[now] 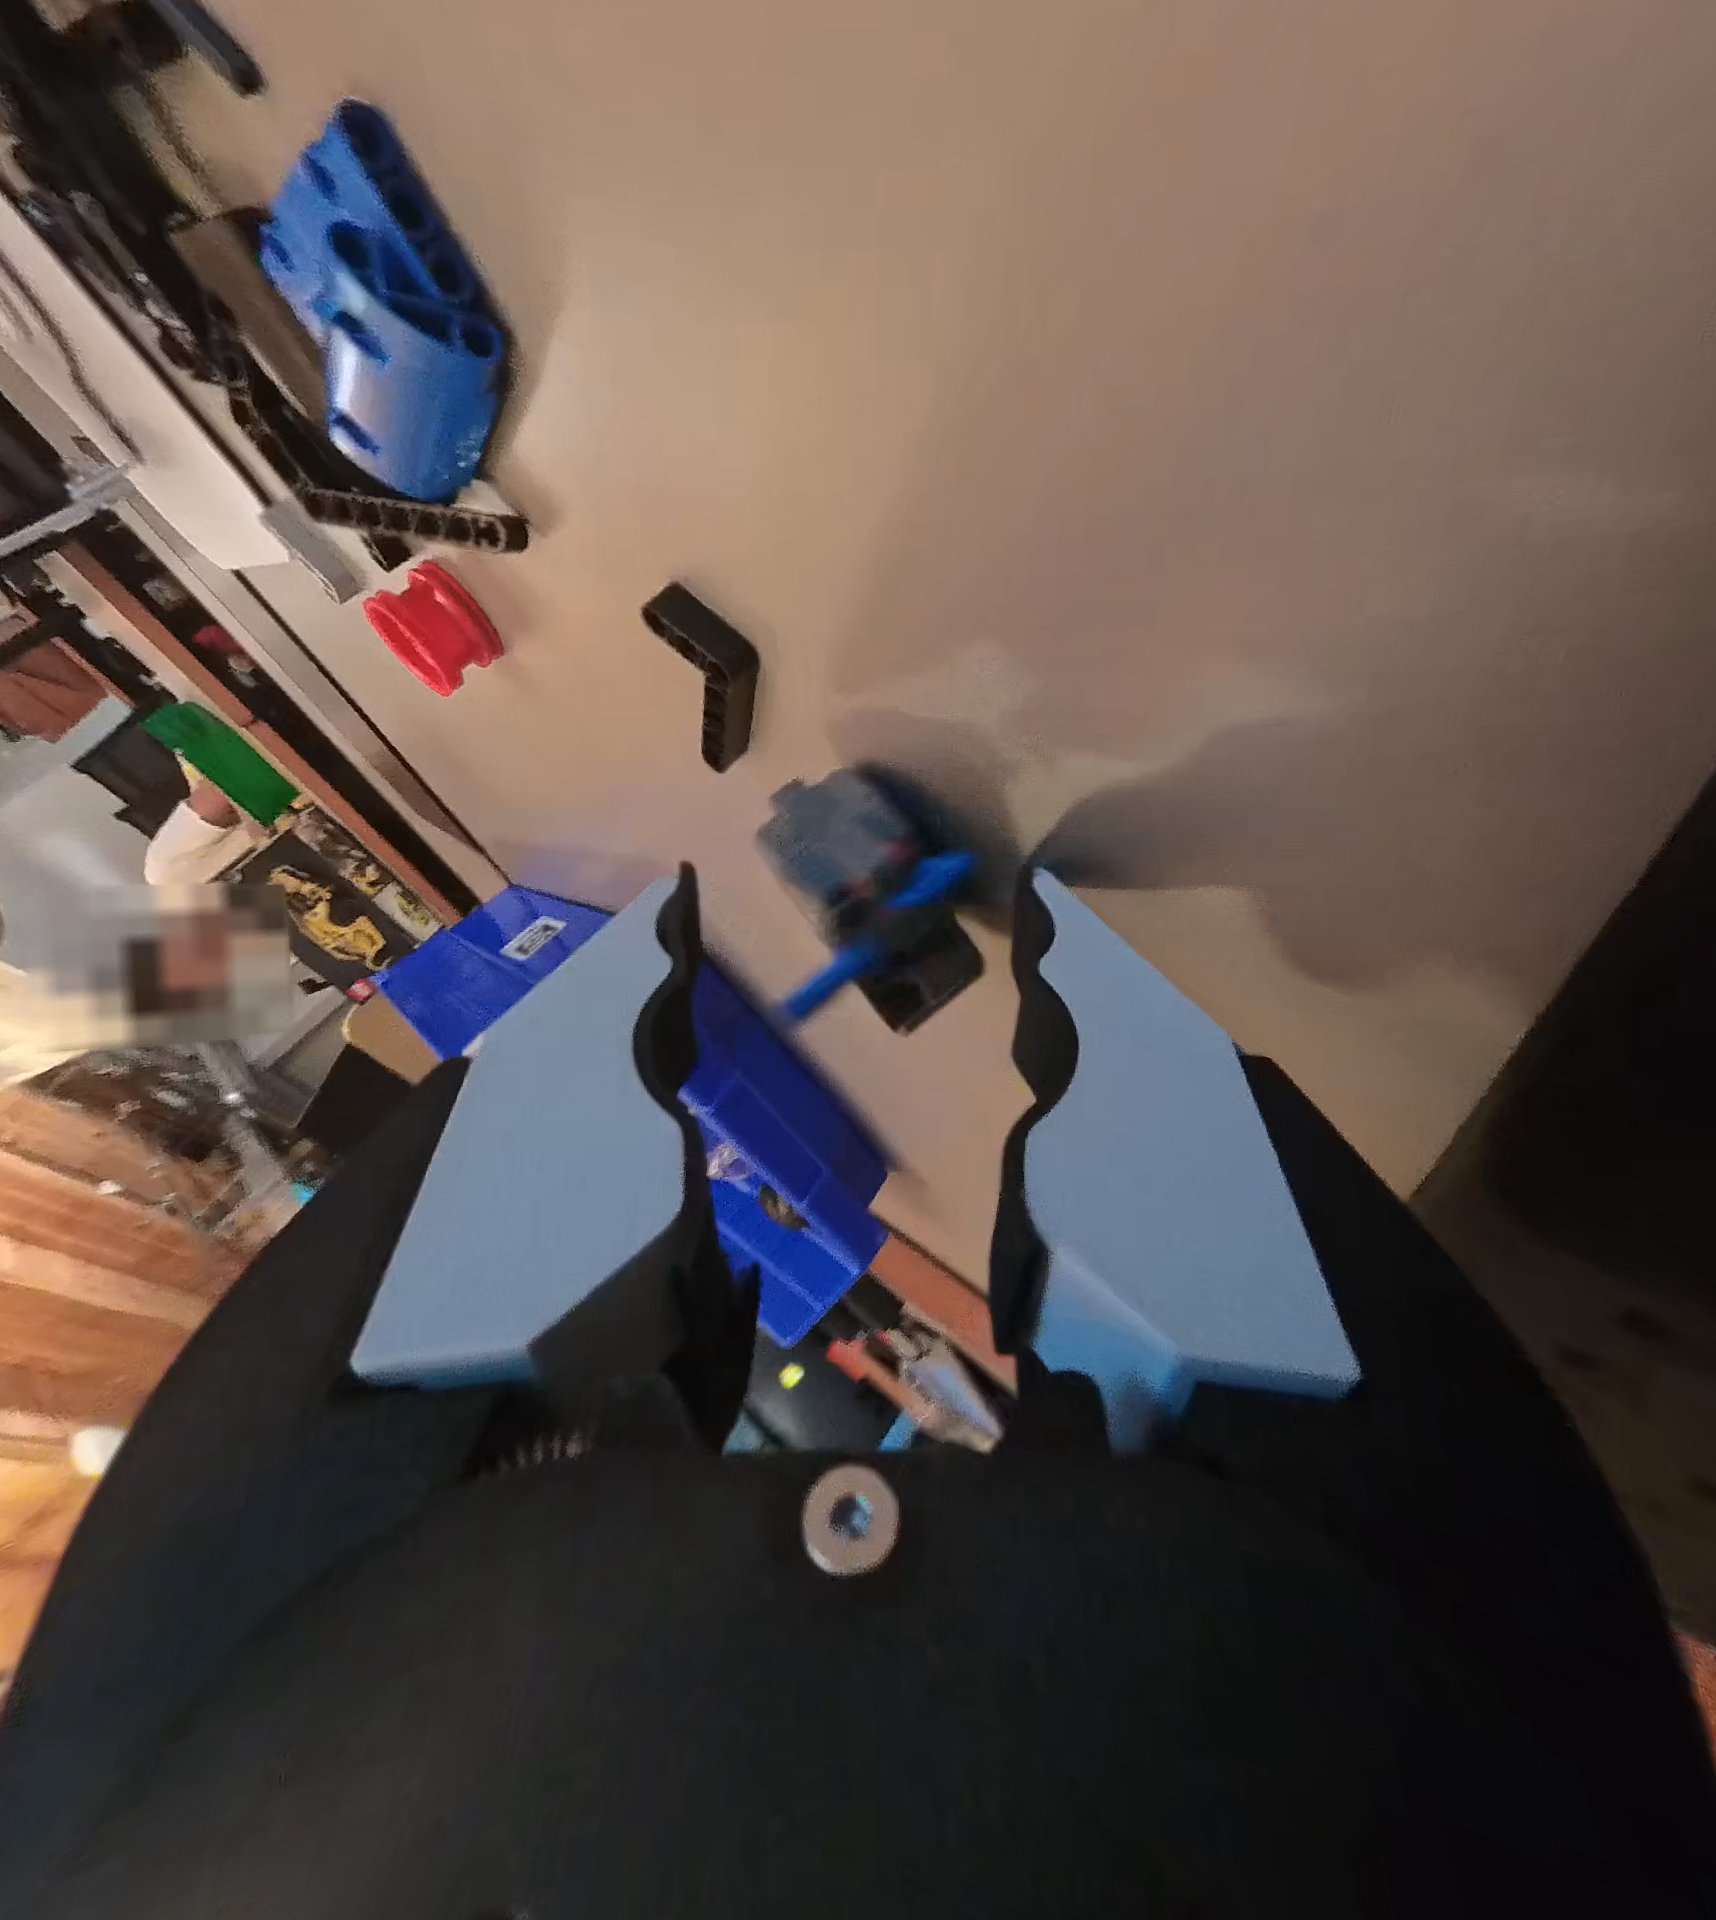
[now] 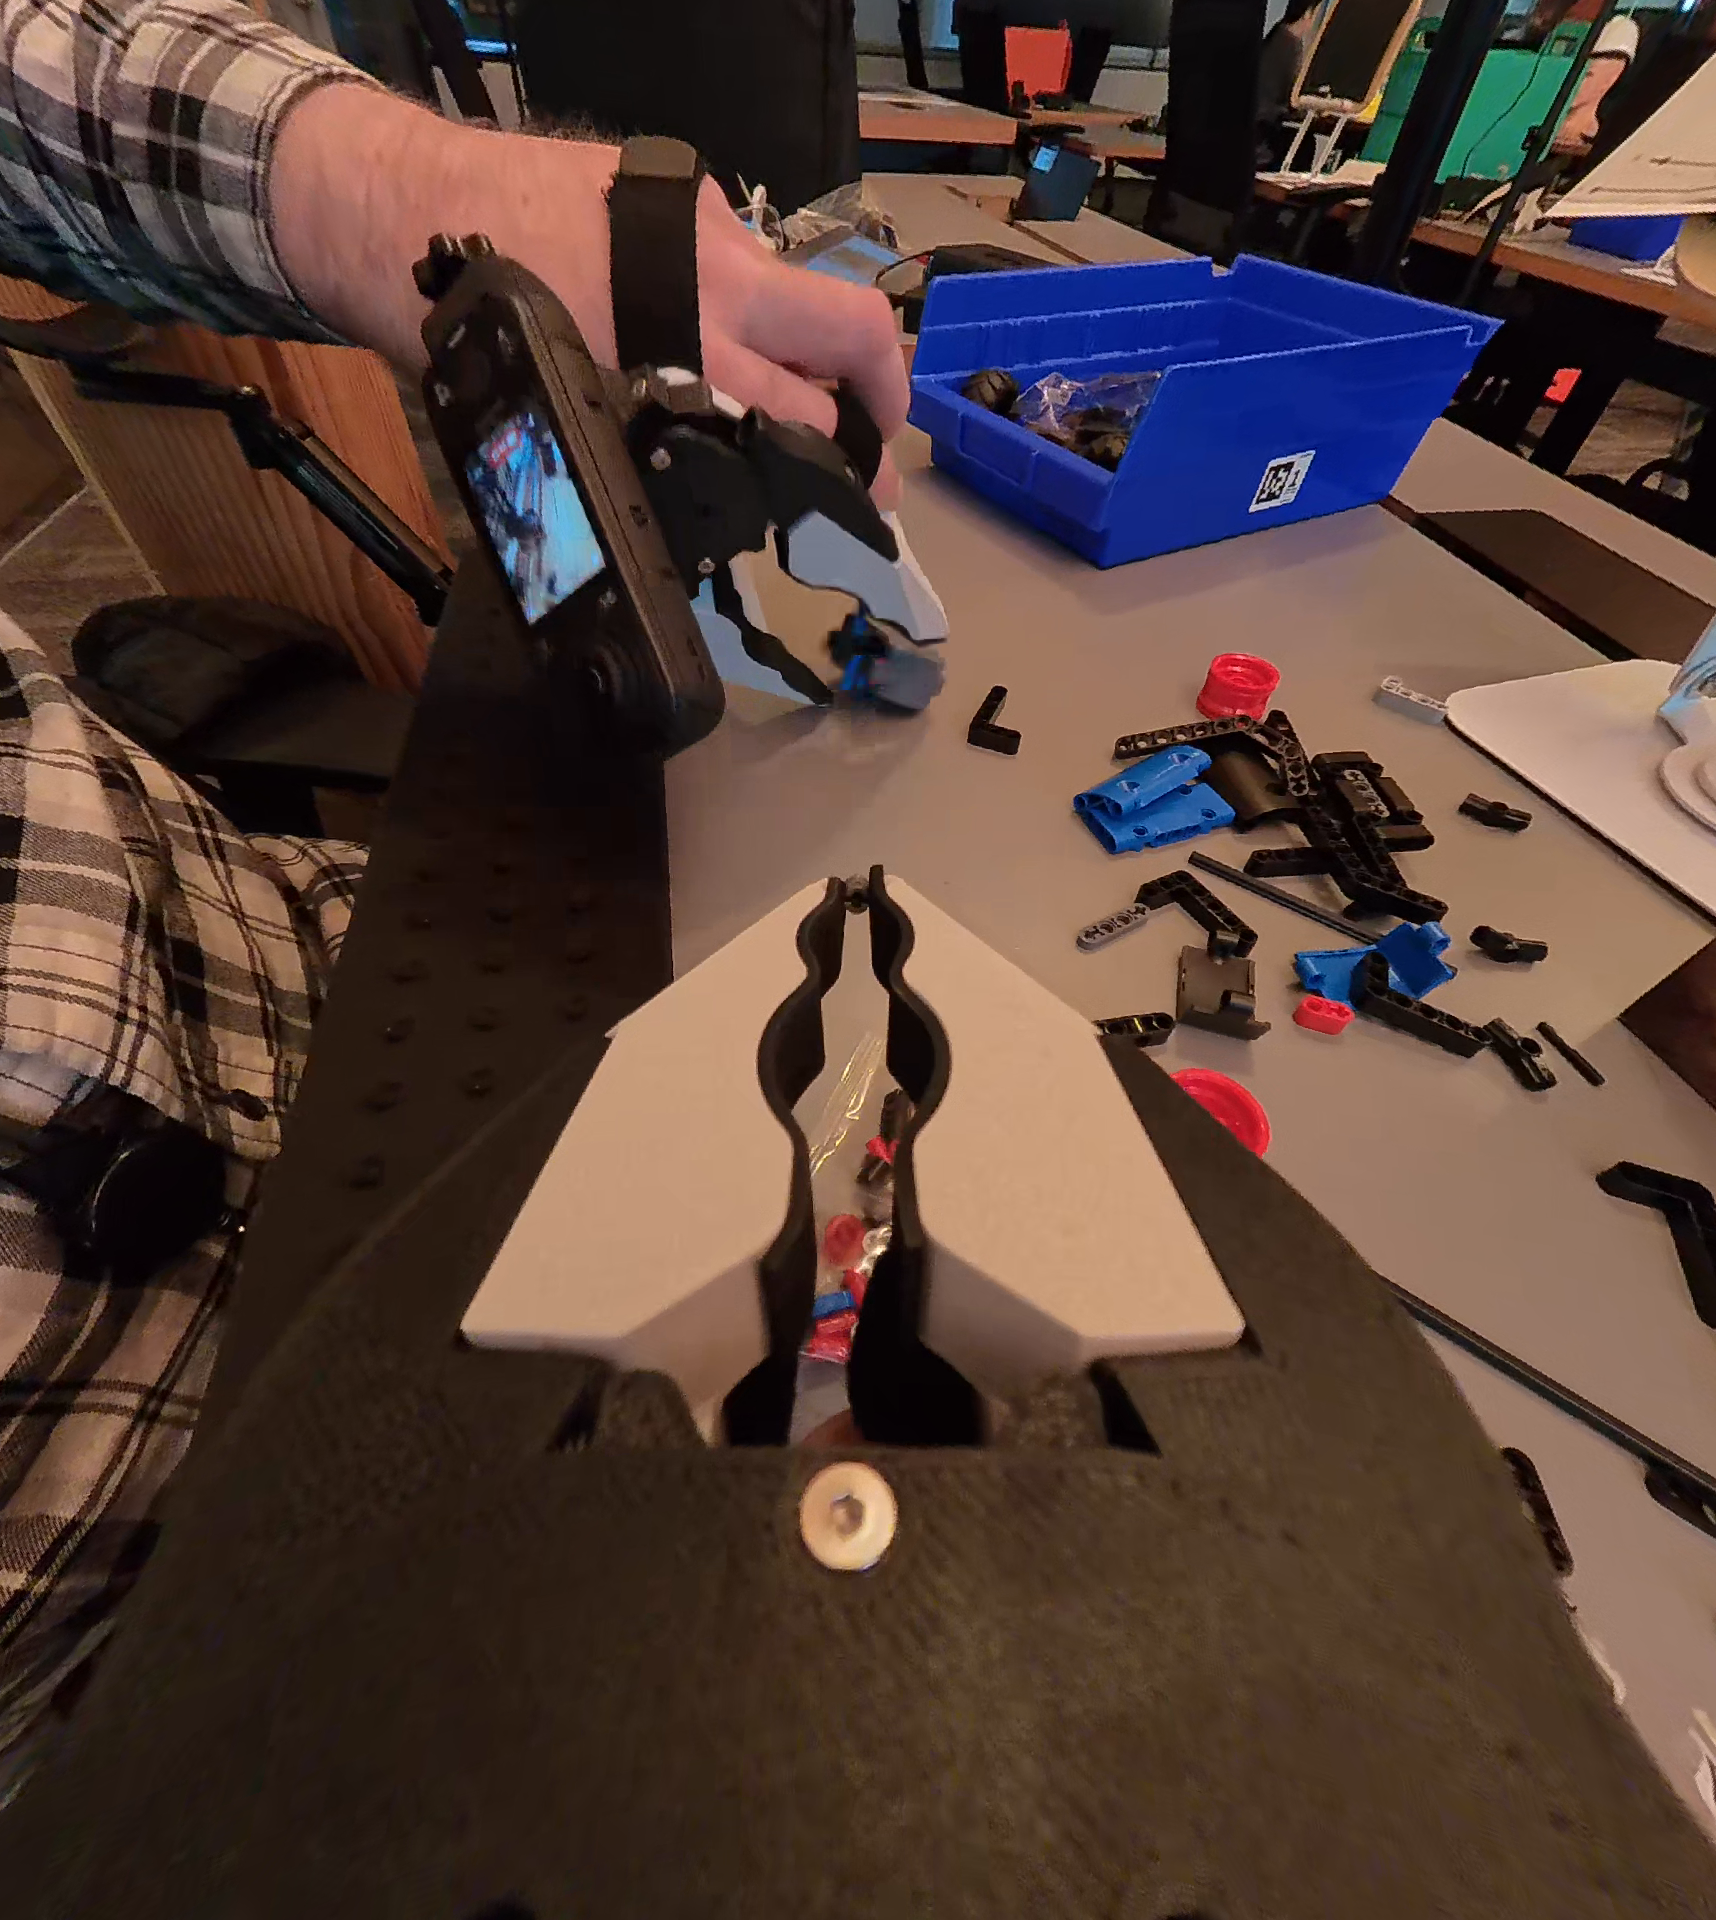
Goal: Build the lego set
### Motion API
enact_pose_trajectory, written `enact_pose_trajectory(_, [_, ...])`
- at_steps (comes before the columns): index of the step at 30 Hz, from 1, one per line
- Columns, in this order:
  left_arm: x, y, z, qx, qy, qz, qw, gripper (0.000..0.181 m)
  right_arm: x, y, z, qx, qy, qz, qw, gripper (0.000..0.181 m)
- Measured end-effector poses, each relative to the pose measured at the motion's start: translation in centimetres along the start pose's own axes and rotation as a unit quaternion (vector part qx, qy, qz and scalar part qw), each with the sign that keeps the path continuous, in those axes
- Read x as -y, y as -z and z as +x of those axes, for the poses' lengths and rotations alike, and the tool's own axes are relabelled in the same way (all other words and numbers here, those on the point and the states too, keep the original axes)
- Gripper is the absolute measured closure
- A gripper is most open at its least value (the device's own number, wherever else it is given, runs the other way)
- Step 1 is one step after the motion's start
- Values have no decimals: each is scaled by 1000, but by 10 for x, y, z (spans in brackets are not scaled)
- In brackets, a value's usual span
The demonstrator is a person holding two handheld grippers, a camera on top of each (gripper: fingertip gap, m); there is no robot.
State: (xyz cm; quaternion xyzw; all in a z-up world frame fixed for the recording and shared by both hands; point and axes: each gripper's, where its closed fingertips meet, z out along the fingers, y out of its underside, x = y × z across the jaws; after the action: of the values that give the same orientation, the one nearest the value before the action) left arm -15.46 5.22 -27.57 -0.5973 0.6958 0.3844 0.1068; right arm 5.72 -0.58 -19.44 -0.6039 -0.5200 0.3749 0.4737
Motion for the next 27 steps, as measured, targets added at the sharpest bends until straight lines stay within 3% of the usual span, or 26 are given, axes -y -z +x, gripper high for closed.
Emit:
enact_pose_trajectory(7, [-17, 13, 1, -52, 109, 95, 988, 111, -1, 0, 1, 0, -1, -2, 1000, 179])
enact_pose_trajectory(12, [-34, 9, 1, -131, 232, 188, 945, 112, -2, -2, 0, 1, 0, -4, 1000, 179])
enact_pose_trajectory(17, [-33, -7, 13, -190, 268, 247, 911, 113, -3, -2, 3, -2, -6, -4, 1000, 179])
enact_pose_trajectory(19, [-27, -14, 18, -199, 265, 266, 905, 115, -5, -2, 3, -2, -8, -6, 1000, 179])
enact_pose_trajectory(23, [-16, -14, 15, -210, 301, 285, 886, 142, -7, -3, 5, -3, -10, -8, 1000, 179])
enact_pose_trajectory(27, [-12, -10, 18, -194, 315, 273, 888, 143, -7, -3, 6, -4, -11, -9, 1000, 179])
